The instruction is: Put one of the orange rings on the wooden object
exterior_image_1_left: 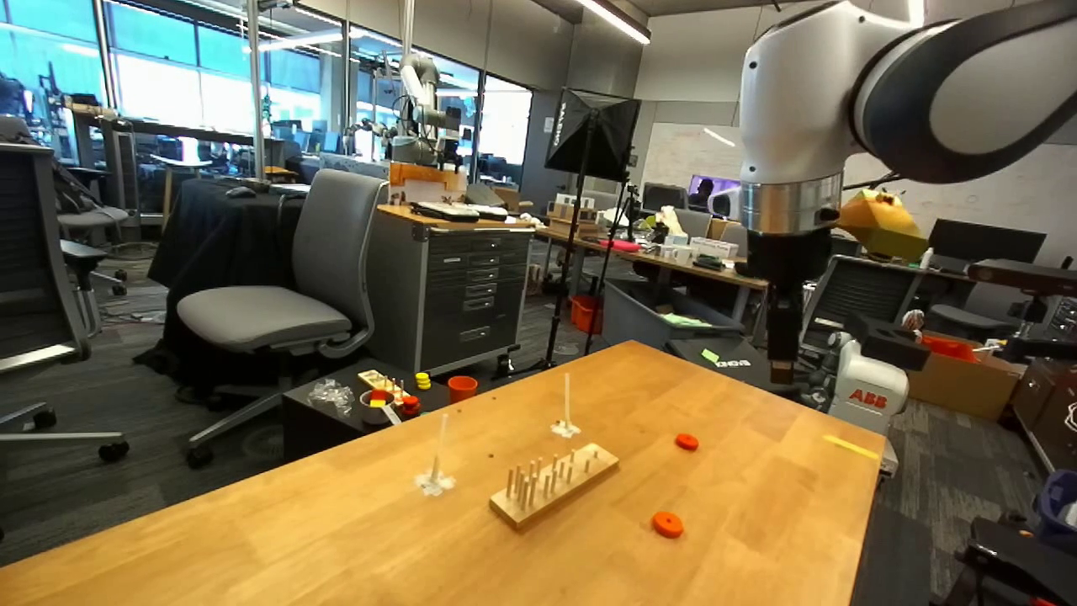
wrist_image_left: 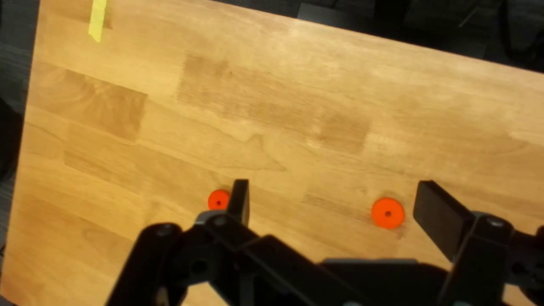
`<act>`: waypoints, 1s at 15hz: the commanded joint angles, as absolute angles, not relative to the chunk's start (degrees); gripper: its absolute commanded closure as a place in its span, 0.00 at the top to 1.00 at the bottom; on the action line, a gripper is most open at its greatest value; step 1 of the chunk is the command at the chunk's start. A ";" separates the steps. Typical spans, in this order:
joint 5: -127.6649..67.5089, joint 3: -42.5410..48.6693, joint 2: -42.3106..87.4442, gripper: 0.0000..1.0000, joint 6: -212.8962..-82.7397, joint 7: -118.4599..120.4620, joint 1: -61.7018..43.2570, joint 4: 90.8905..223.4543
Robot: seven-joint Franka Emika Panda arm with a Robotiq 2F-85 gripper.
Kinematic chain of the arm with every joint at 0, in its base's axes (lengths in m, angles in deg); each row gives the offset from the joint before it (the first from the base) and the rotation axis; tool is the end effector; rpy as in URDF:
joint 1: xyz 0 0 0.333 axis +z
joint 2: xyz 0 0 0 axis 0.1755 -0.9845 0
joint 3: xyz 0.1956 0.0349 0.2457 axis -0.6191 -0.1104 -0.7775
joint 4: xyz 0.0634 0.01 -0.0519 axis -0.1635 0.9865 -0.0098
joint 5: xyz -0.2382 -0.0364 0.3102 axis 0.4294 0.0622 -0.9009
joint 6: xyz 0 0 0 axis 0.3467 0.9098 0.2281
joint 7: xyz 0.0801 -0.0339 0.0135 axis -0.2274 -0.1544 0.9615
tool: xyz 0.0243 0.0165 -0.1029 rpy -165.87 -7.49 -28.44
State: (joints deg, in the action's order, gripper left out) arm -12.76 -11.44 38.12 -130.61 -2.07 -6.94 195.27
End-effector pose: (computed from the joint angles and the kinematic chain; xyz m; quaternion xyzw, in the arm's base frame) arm 0.4818 0.0981 0.3328 0.9707 0.1508 -0.0914 0.1634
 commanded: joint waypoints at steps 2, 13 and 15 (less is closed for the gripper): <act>-15.07 -8.99 31.86 1.00 -129.84 13.54 -6.45 191.58; -16.78 -7.47 27.41 1.00 -130.48 18.68 -6.22 191.25; -23.66 -8.40 25.45 1.00 -135.10 20.99 -7.11 191.27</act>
State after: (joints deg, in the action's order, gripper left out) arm -17.85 -8.19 27.09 -131.47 18.59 -6.96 191.42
